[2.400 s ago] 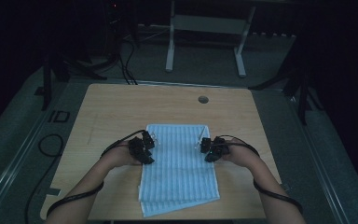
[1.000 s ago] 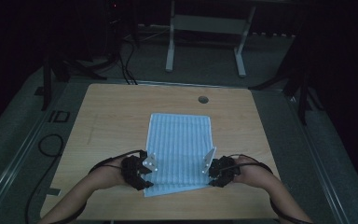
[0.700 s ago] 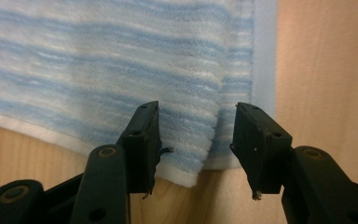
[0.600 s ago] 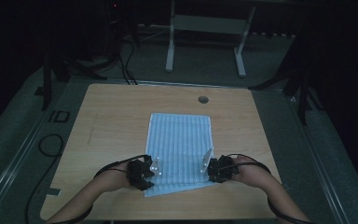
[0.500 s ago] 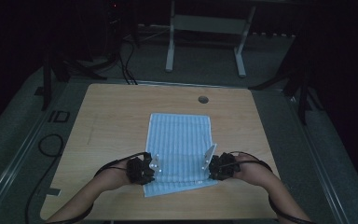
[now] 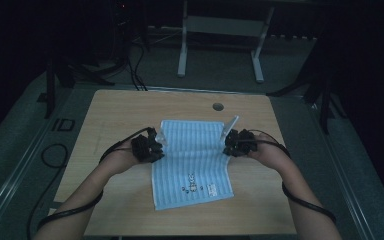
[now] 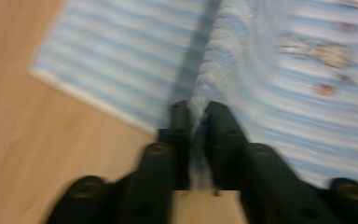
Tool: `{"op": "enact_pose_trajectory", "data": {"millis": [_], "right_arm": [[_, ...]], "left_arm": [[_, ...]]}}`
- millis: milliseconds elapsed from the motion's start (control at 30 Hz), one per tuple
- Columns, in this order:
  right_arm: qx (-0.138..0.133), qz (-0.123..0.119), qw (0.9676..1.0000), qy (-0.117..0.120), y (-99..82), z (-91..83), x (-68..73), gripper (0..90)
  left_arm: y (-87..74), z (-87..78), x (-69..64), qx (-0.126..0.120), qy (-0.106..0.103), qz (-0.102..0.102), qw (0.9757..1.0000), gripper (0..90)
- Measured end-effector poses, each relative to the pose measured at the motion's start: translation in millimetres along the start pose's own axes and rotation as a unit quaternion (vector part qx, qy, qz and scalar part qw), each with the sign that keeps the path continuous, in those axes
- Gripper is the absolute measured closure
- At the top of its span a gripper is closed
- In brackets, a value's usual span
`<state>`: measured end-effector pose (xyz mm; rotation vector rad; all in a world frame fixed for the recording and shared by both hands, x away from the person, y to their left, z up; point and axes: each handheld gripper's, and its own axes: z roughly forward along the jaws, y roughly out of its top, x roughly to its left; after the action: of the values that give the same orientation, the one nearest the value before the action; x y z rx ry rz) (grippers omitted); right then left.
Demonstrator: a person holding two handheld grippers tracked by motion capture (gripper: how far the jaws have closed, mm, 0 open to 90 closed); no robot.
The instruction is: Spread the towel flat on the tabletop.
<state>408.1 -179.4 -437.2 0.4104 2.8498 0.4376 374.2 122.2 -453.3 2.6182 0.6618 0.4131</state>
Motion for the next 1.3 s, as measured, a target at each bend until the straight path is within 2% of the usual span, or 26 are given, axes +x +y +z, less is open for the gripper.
{"op": "enact_pose_trajectory", "data": {"millis": [33,67,100,167,233,267,300,367,400,433,500,600,667,767,900,933,1100,1200,1267,1300], "right_arm": [[0.000,0.000,1.0000,0.000,0.0,0.0,0.0,81.1],[0.000,0.013,0.9999,-0.008,2.0,1.5,-6.6,80.0],[0.005,0.019,0.9998,-0.004,3.2,3.9,-11.9,76.9],[0.014,0.014,0.9997,0.012,3.1,9.3,-12.1,72.2],[0.019,0.001,0.9997,0.014,2.4,12.8,-6.4,70.1],[0.019,0.001,0.9997,0.014,2.4,12.8,-6.4,70.1],[0.031,-0.037,0.9979,0.044,-1.2,22.8,13.7,67.9],[0.036,-0.045,0.9970,0.053,-2.6,26.1,19.2,67.2],[0.045,-0.054,0.9951,0.069,-5.0,32.8,27.0,66.9],[0.051,-0.064,0.9942,0.071,-6.5,36.5,31.9,66.9],[0.063,-0.077,0.9908,0.092,-12.1,47.1,44.1,66.1],[0.076,-0.092,0.9867,0.110,-19.3,55.0,56.3,64.4],[0.081,-0.097,0.9860,0.108,-24.9,54.9,63.2,64.5],[0.075,-0.106,0.9850,0.114,-33.3,47.9,72.6,66.5],[0.070,-0.117,0.9816,0.133,-45.8,42.3,86.3,66.6],[0.074,-0.119,0.9814,0.131,-48.6,43.6,88.5,66.6],[0.077,-0.115,0.9826,0.123,-50.9,46.9,88.3,69.4],[0.084,-0.122,0.9828,0.110,-48.1,49.6,92.5,77.2],[0.091,-0.126,0.9823,0.104,-46.0,50.2,92.7,82.5],[0.095,-0.119,0.9827,0.106,-44.7,50.6,92.4,84.1]], "left_arm": [[0.0,0.0,0.0,0.000,0.000,0.000,1.0000,68.3],[-0.7,1.0,6.3,0.000,-0.005,-0.011,0.9999,68.3],[-3.1,0.4,7.4,-0.009,-0.016,-0.020,0.9996,64.6],[-5.3,-0.4,1.8,-0.010,-0.031,-0.009,0.9994,59.7],[-8.1,0.9,-8.6,-0.004,-0.051,0.004,0.9987,56.1],[-8.1,0.9,-8.6,-0.004,-0.051,0.004,0.9987,54.7],[-11.9,5.5,-22.3,0.004,-0.077,0.014,0.9969,54.1],[-15.8,13.0,-36.3,0.023,-0.092,0.026,0.9952,51.3],[-17.7,15.8,-41.6,0.030,-0.097,0.029,0.9945,50.3],[-20.9,20.1,-49.2,0.037,-0.104,0.034,0.9933,50.3],[-25.2,24.3,-58.5,0.044,-0.114,0.033,0.9920,47.7],[-33.5,27.6,-73.5,0.054,-0.111,0.041,0.9915,45.2],[-39.6,23.7,-80.3,0.046,-0.118,0.035,0.9913,44.1],[-46.0,15.7,-89.9,0.030,-0.120,0.032,0.9918,44.1],[-49.7,15.6,-106.2,0.041,-0.126,0.062,0.9892,47.8],[-49.8,17.6,-108.8,0.045,-0.131,0.070,0.9879,49.4],[-47.2,31.7,-113.2,0.063,-0.119,0.083,0.9874,50.9],[-45.2,33.5,-112.4,0.064,-0.118,0.081,0.9876,55.6],[-43.5,33.0,-113.6,0.067,-0.119,0.086,0.9868,66.6],[-42.7,33.0,-113.5,0.070,-0.120,0.089,0.9863,71.5]]}}
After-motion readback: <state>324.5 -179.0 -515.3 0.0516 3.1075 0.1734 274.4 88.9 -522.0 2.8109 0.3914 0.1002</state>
